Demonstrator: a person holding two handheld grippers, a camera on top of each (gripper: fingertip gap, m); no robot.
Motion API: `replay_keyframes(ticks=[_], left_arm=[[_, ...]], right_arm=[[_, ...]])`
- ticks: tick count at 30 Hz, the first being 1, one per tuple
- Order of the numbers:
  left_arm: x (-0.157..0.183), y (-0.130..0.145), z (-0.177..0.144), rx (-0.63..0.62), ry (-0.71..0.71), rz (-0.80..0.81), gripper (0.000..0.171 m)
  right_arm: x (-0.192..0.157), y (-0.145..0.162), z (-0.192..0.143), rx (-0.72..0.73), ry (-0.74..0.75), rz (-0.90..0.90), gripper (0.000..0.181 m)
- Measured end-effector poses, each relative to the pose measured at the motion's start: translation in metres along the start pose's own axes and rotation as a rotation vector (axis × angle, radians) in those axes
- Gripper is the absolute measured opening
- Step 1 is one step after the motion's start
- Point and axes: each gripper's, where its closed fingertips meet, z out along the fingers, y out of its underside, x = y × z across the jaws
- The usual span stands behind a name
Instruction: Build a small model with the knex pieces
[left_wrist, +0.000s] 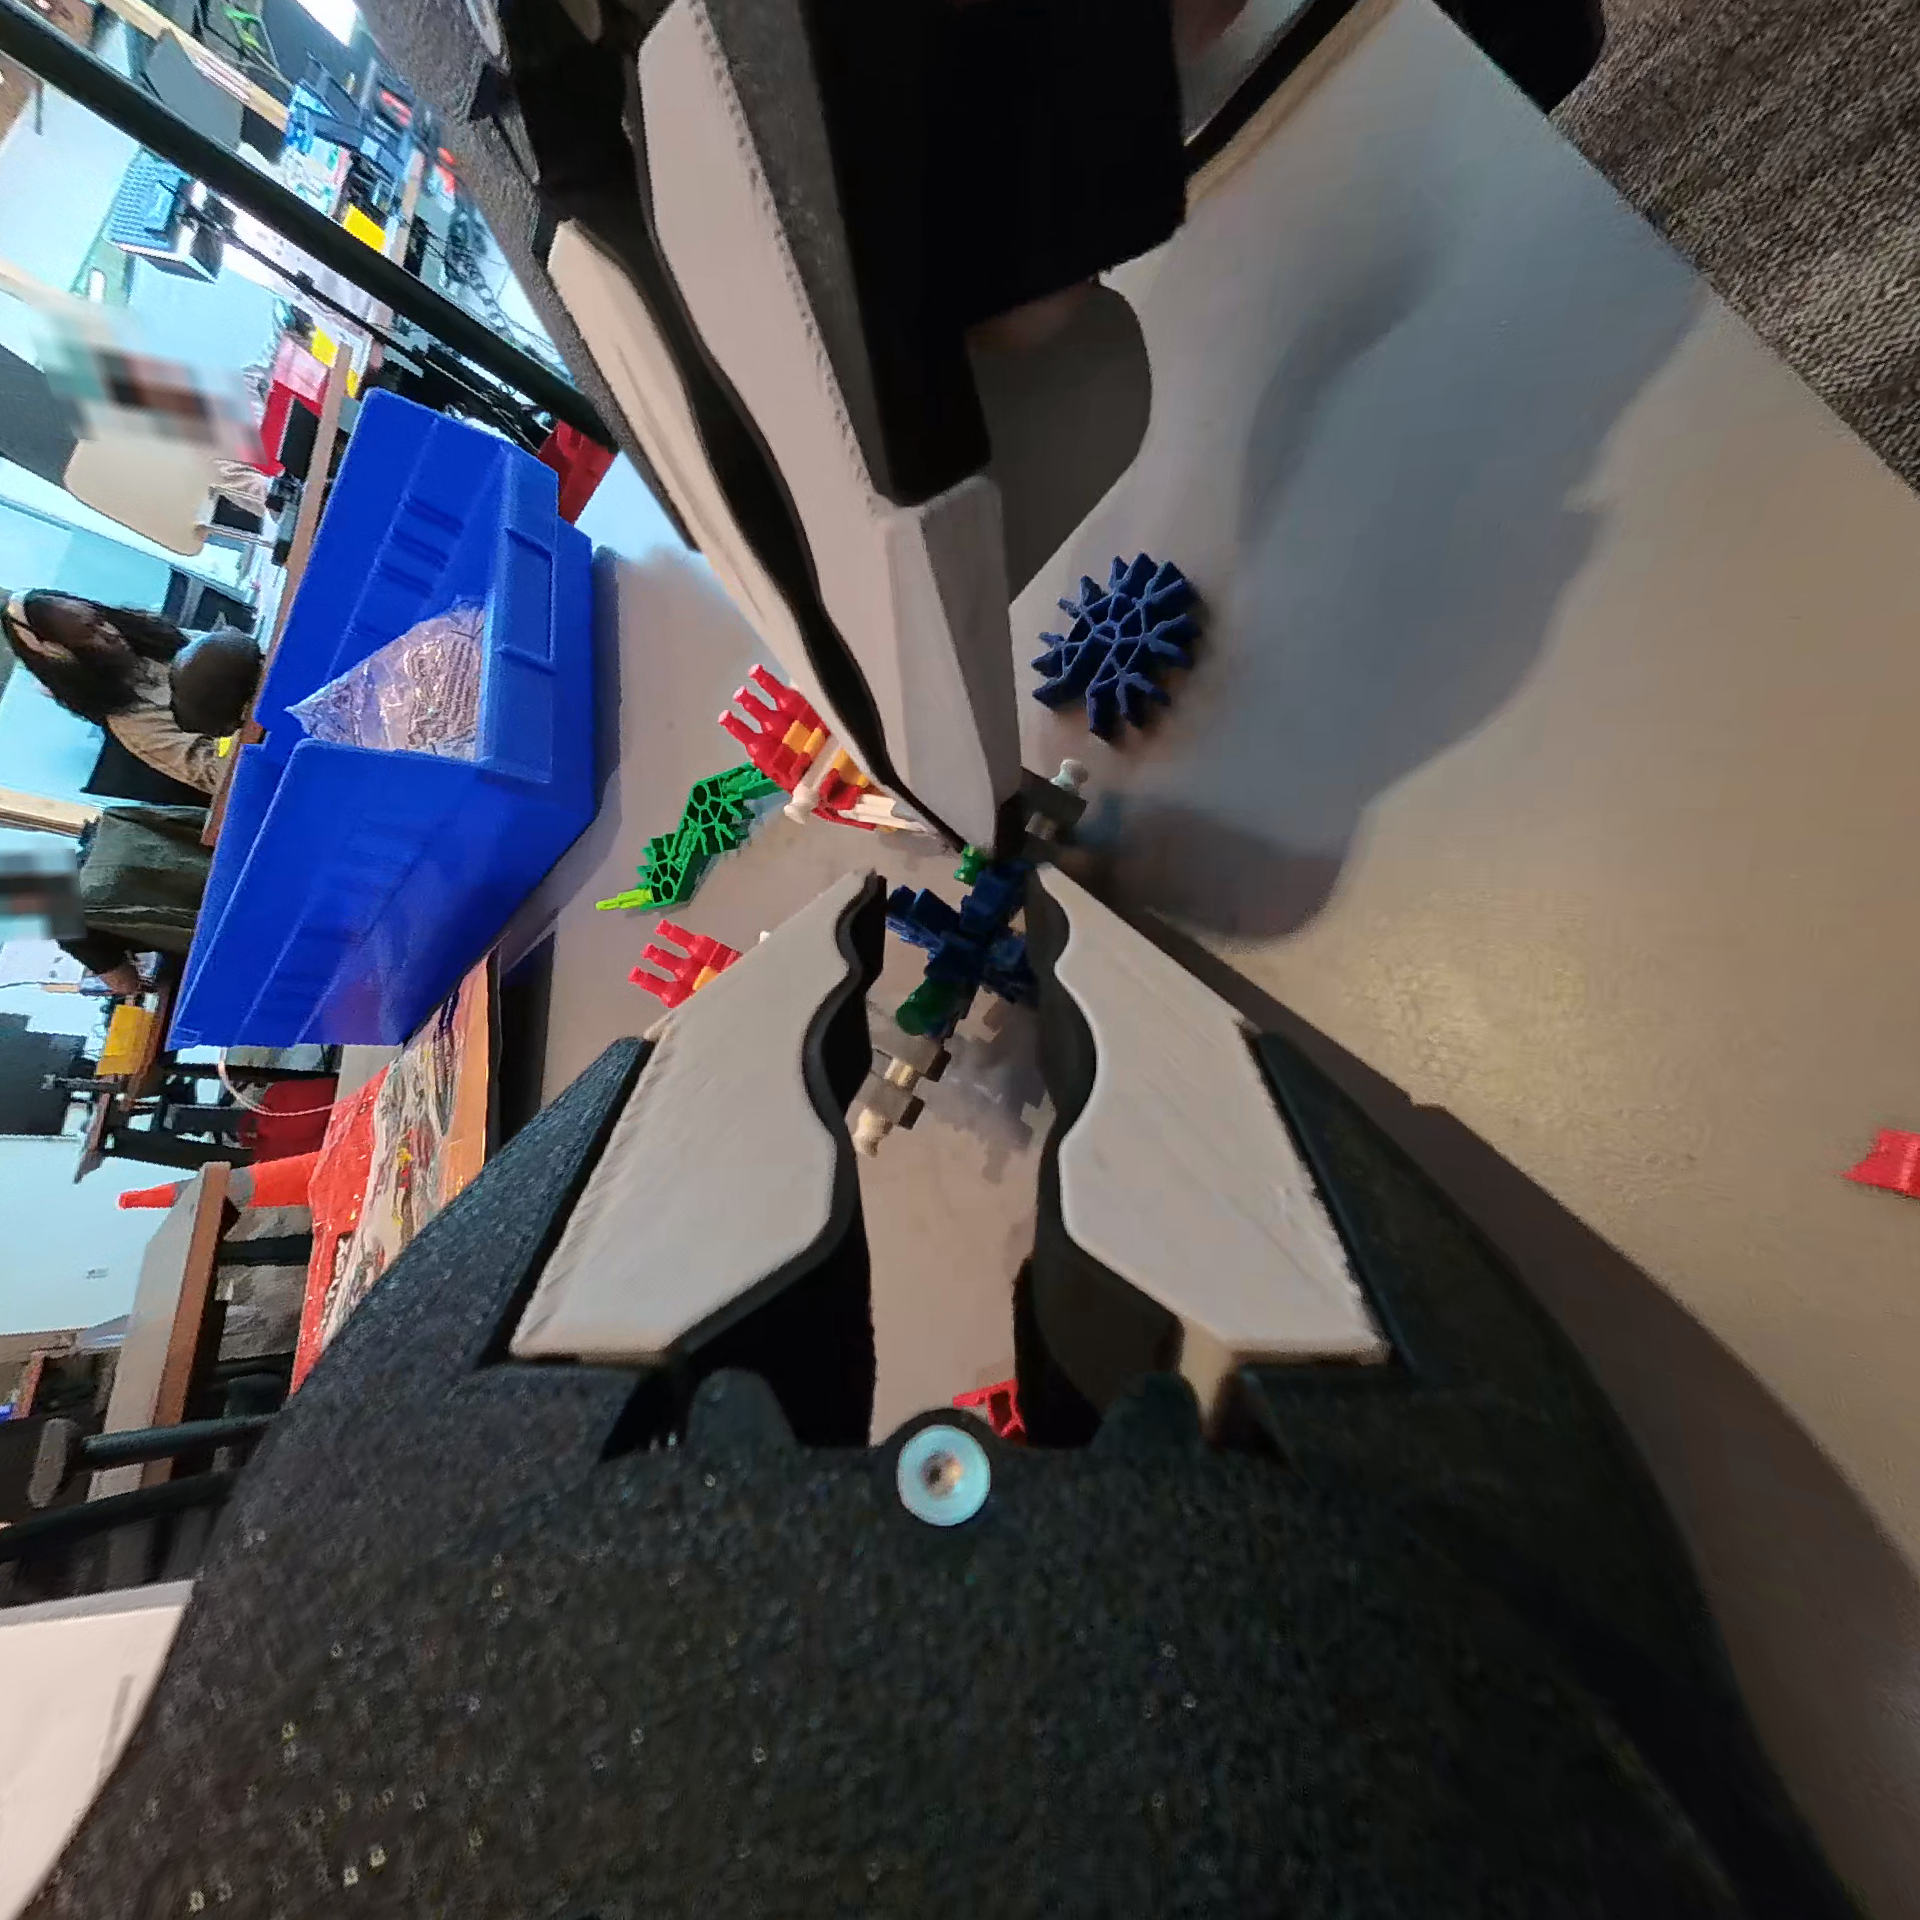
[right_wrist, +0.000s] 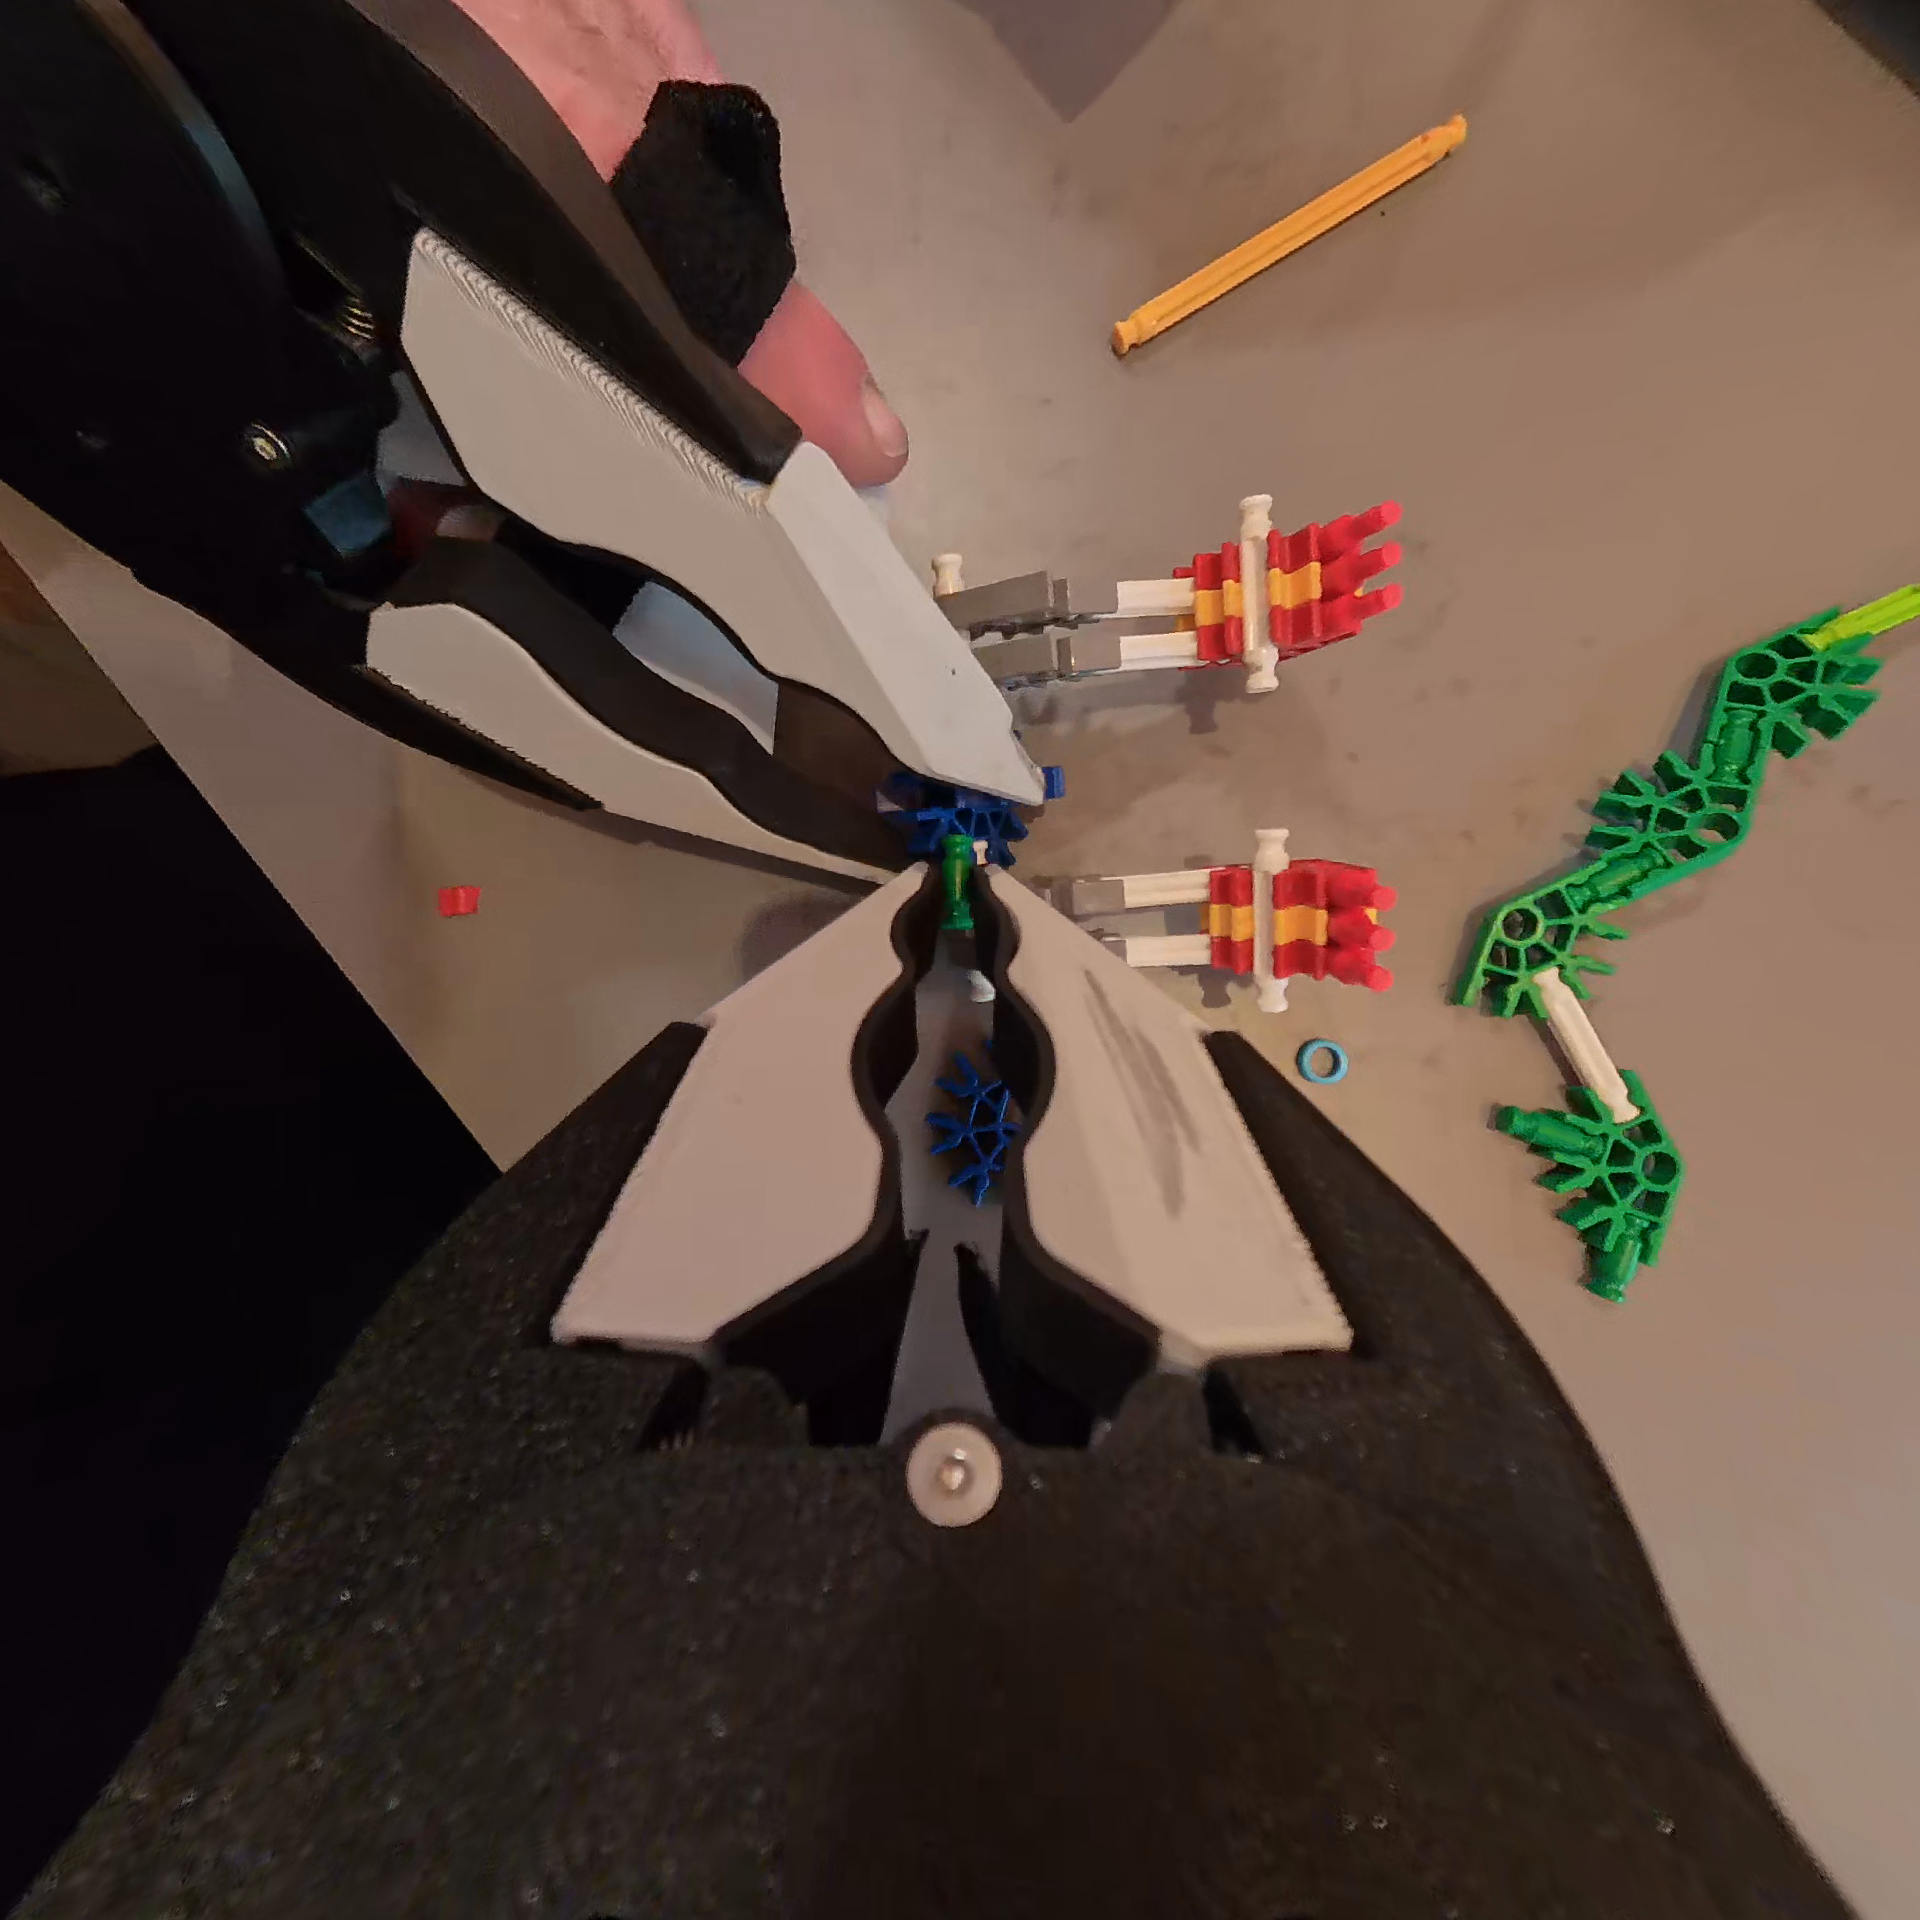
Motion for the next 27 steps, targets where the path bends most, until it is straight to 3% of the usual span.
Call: replay_keyframes(ticks=[13,19,27], left_arm=[[-0.008,0.008,-0.012,0.002,-0.009,-0.057,0.03],[-0.004,0.013,-0.009,-0.013,0.02,-0.056,0.018],[-0.004,0.011,-0.005,-0.015,-0.016,-0.038,0.017]], right_arm=[[0.0,-0.006,0.004,-0.078,-0.005,-0.062,0.005],[0.001,-0.007,0.006,-0.093,-0.004,-0.06,0.005],[0.006,-0.006,0.007,-0.079,-0.003,0.009,0.005]])
